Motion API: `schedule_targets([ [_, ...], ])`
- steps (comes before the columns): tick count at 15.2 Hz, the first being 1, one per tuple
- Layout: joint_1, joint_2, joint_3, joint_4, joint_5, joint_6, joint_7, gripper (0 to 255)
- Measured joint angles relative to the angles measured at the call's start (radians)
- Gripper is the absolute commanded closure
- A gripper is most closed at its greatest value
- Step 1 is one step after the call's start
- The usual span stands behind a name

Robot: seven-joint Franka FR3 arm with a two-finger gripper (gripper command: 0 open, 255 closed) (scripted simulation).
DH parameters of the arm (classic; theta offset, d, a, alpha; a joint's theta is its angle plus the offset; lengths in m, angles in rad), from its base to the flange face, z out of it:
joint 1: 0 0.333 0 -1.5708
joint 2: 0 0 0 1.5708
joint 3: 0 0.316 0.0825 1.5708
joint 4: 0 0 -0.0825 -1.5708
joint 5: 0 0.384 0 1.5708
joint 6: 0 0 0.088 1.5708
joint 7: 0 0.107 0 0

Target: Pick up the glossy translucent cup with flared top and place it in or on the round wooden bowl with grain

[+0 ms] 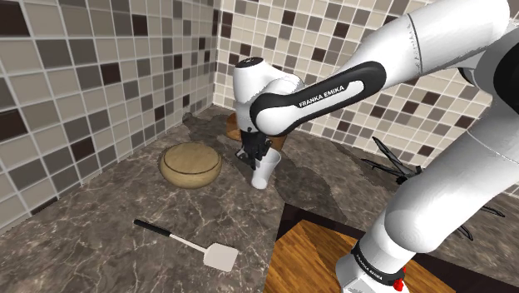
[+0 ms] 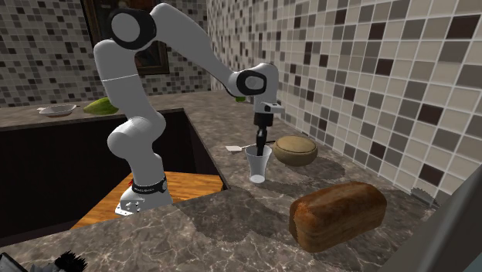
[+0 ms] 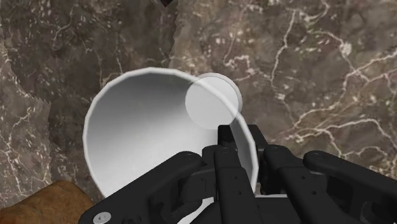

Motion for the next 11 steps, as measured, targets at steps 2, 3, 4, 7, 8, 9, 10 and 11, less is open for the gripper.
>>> schedule_targets([
  [2, 0.002, -0.014, 0.0, 0.014, 0.008, -0.026, -0.008, 255],
  [3, 0.003, -0.022, -0.002, 0.02, 0.012, -0.038, -0.014, 255],
  [4, 0.003, -0.028, -0.003, 0.027, 0.015, -0.051, -0.02, 255],
  [7, 0.003, -0.045, -0.006, 0.053, 0.024, -0.09, -0.035, 255],
  [8, 0.004, -0.051, -0.007, 0.061, 0.027, -0.104, -0.04, 255],
  [9, 0.005, -0.06, -0.008, 0.068, 0.031, -0.118, -0.044, 255],
  [10, 0.005, -0.067, -0.009, 0.076, 0.035, -0.133, -0.049, 255],
  [11, 0.006, -0.071, -0.01, 0.084, 0.037, -0.145, -0.052, 255],
])
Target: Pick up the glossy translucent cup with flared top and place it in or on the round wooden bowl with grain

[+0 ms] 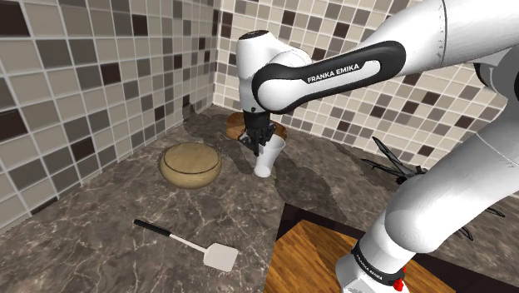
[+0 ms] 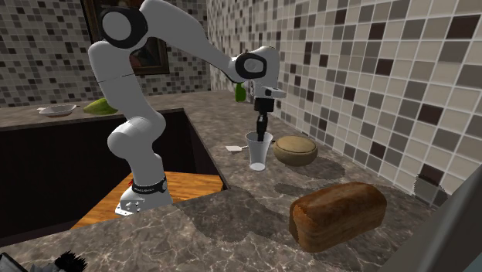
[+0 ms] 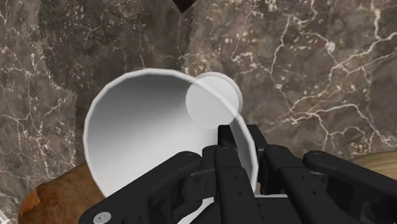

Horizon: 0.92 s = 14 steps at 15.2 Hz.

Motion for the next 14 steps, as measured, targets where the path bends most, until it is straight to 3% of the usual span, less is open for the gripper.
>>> schedule_targets([
  [14, 0.001, -0.048, -0.01, 0.14, 0.02, -0.18, -0.048, 255],
])
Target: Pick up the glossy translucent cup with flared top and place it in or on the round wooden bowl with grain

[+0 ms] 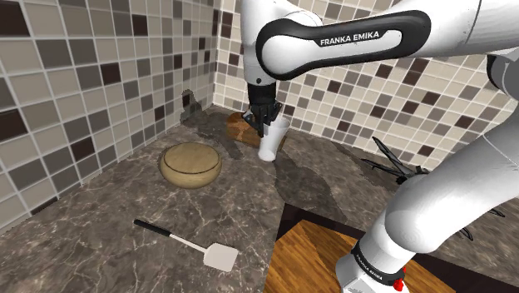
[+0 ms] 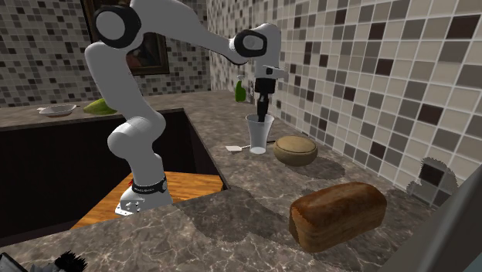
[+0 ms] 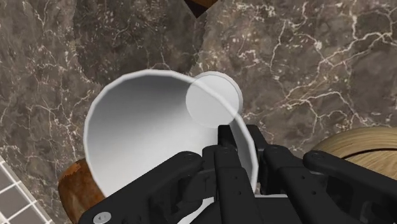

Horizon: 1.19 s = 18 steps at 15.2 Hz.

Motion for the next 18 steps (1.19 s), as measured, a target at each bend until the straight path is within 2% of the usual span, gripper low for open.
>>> schedule_targets([
  [5, -0.001, -0.006, -0.003, 0.056, 0.002, -0.06, -0.014, 255],
  [7, 0.001, 0.034, 0.012, 0.117, -0.005, -0.087, 0.004, 255],
  [13, 0.03, 0.262, 0.084, 0.391, -0.067, -0.174, 0.113, 255],
  [18, 0.099, 0.499, 0.121, 0.703, -0.155, -0.292, 0.192, 255],
])
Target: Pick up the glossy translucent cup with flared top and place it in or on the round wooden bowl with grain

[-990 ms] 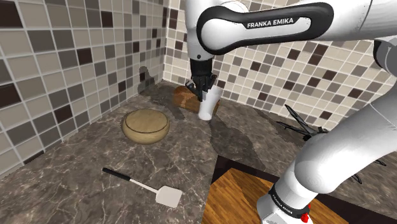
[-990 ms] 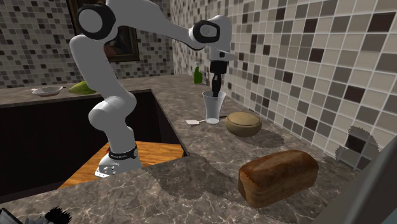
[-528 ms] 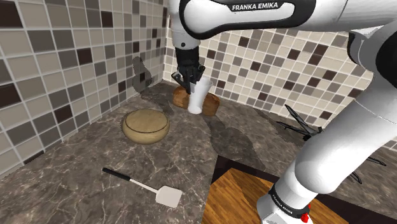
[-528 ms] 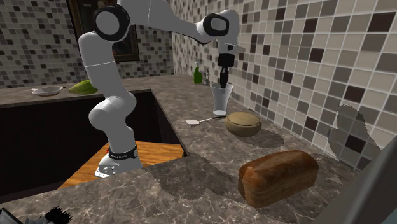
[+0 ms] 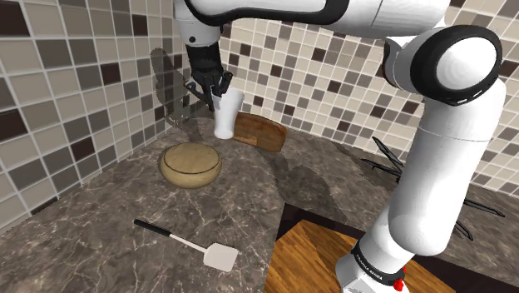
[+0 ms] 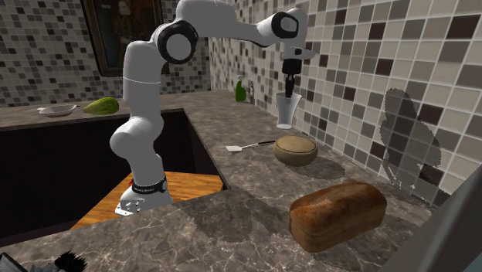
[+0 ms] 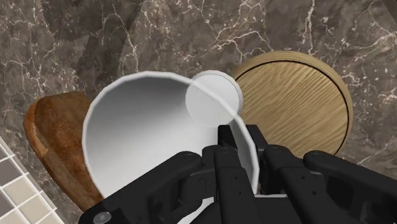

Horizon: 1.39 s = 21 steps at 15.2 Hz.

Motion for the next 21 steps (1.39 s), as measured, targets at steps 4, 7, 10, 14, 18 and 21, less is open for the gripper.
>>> schedule_targets([
  [4, 0.112, 0.225, 0.003, 0.332, -0.09, -0.135, 0.04, 255],
  [7, 0.234, 0.432, -0.027, 0.679, -0.167, -0.275, 0.021, 255],
  [10, 0.222, 0.421, -0.021, 0.622, -0.159, -0.235, 0.04, 255],
  [14, 0.189, 0.388, -0.012, 0.509, -0.144, -0.161, 0.061, 255],
  [18, 0.162, 0.36, -0.006, 0.407, -0.132, -0.09, 0.078, 255],
  [21, 0.143, 0.338, -0.002, 0.325, -0.123, -0.035, 0.094, 255],
])
